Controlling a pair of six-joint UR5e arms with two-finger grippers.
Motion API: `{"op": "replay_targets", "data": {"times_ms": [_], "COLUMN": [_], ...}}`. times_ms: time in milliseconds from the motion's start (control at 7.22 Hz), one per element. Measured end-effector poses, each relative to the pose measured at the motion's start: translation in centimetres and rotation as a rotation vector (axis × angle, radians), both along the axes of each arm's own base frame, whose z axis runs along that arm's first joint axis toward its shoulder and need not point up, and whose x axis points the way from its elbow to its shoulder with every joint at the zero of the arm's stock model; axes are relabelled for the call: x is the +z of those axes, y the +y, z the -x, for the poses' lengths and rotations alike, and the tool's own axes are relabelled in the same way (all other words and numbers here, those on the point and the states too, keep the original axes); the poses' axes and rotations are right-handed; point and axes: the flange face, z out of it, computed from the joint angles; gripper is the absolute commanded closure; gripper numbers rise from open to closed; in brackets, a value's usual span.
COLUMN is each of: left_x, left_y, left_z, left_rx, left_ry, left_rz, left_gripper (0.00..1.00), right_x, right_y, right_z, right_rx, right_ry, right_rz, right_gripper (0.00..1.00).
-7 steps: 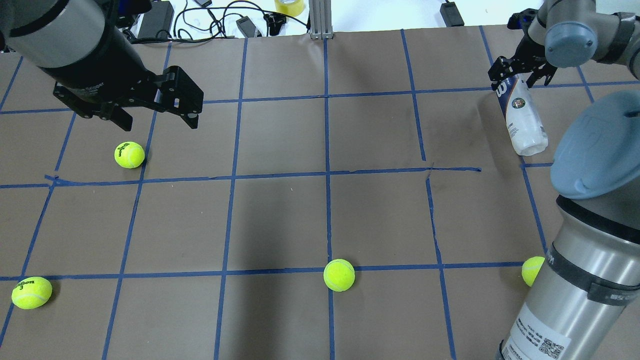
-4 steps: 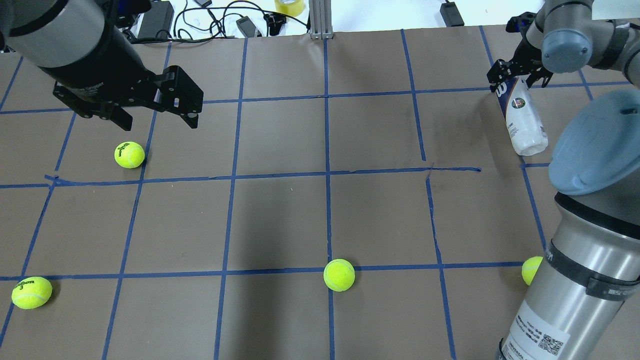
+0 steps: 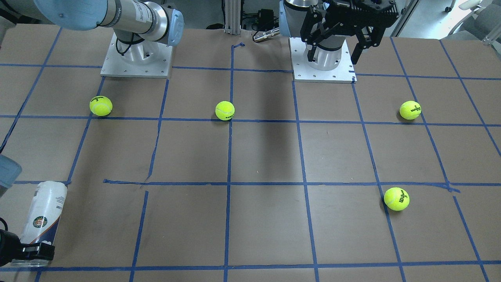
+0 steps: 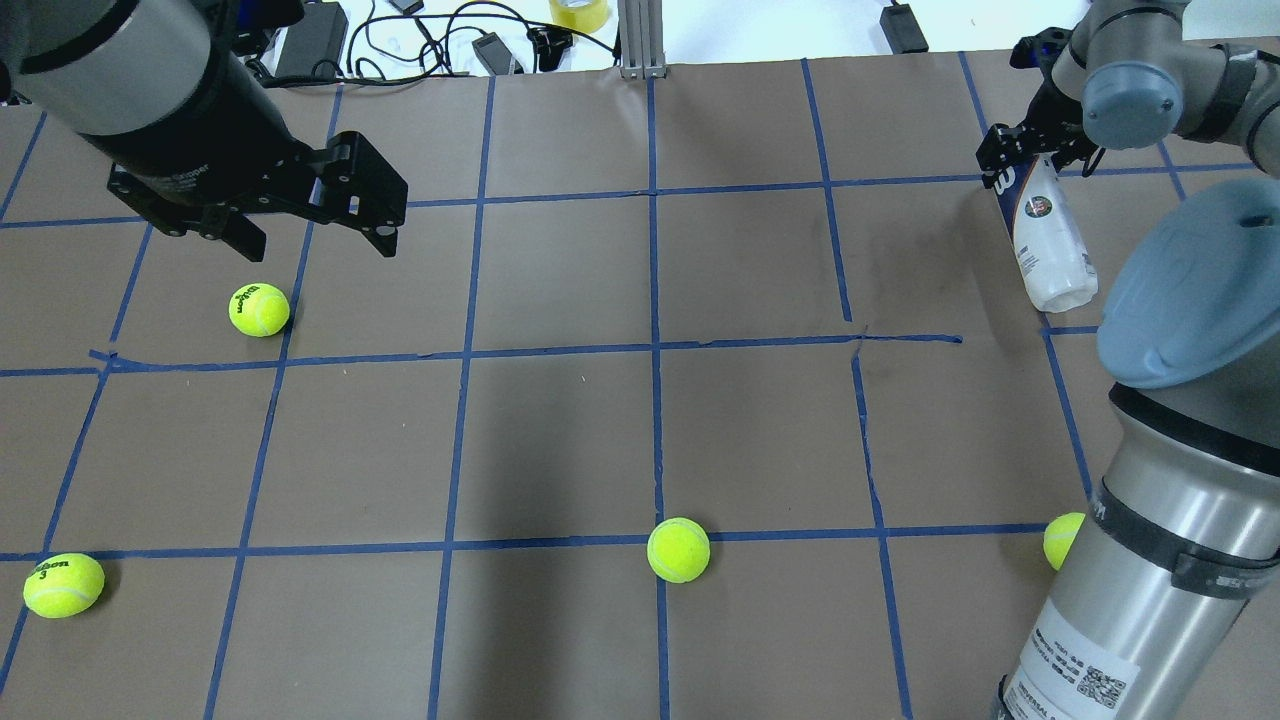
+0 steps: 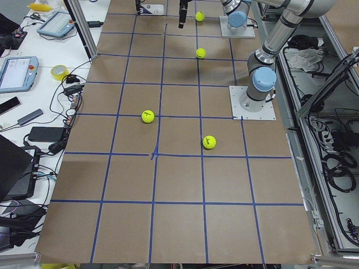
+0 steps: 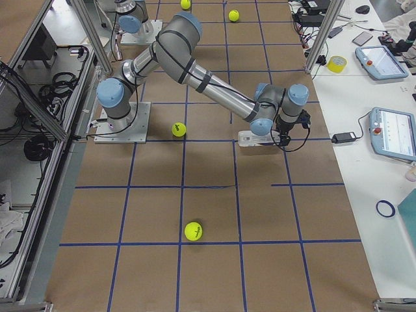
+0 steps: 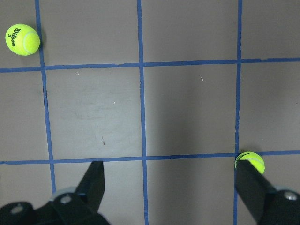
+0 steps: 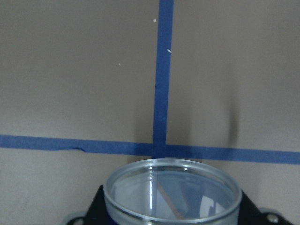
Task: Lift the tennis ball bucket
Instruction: 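Lift the can with the right gripper and carry it toward the table center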
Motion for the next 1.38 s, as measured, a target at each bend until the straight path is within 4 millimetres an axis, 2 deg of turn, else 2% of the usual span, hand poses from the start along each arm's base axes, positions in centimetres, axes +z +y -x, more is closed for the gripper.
{"op": "replay_targets", "data": {"times_ms": [138,277,554,692,969,1108,1246,1385], "left_x": [0.0,0.0,0.1,0.1,0.1,0.1,0.1,0.1], "left_y": [0.0,0.0,0.0,0.0,0.0,0.0,0.0,0.0], "left_z": [0.0,0.0,-0.1,-0.1,-0.1,-0.1,-0.1,-0.1], "left_rx": [0.0,0.001,0.001,0.001,0.001,0.001,0.001,0.001], "left_ry": [0.0,0.0,0.0,0.0,0.0,0.0,0.0,0.0], "left_rz": [0.001,0.002,0.003,0.003,0.002,0.002,0.002,0.002], "left_gripper": [0.0,0.0,0.0,0.0,0.0,0.0,0.0,0.0], "right_x": [0.4,1.2,3.5,4.8,7.9,9.7,10.7,10.8], "right_y": [0.1,0.1,0.2,0.2,0.7,1.4,2.0,2.7], "right_z": [0.0,-0.1,-0.9,-2.3,-8.6,-12.5,-17.0,-21.8], "right_rx": [0.004,0.005,0.008,0.023,0.122,0.202,0.295,0.407], "right_ry": [0.002,0.005,0.014,0.015,0.011,0.01,0.012,0.014], "right_rz": [0.002,0.011,0.038,0.046,0.036,0.028,0.023,0.019], "right_gripper": [0.46,0.53,0.53,0.52,0.53,0.55,0.57,0.65]}}
